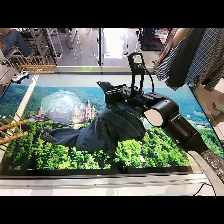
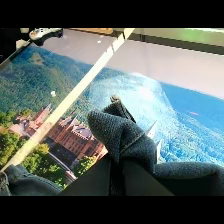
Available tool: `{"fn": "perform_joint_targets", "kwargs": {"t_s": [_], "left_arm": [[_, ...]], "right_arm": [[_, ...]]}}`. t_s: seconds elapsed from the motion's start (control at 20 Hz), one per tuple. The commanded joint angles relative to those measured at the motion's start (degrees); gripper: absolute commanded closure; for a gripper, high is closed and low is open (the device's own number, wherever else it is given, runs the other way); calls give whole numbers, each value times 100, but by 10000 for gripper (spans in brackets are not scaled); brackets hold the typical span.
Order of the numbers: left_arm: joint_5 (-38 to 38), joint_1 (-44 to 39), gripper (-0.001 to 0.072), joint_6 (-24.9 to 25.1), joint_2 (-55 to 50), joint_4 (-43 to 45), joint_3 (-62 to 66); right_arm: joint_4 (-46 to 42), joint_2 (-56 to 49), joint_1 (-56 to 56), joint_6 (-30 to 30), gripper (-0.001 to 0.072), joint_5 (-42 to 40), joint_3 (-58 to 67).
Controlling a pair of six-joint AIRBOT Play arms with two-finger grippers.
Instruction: Fold the clothes and pants, and hang the long-sleeved shirts on hangers.
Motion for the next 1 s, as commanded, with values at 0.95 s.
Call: {"fn": "perform_joint_targets", "kwargs": {"t_s": [0.95], "left_arm": [[-3200,-4721,682,1010,-820,-1467,-101]], "right_arm": [[356,439,-1147,-1834,672,704,393]]}}
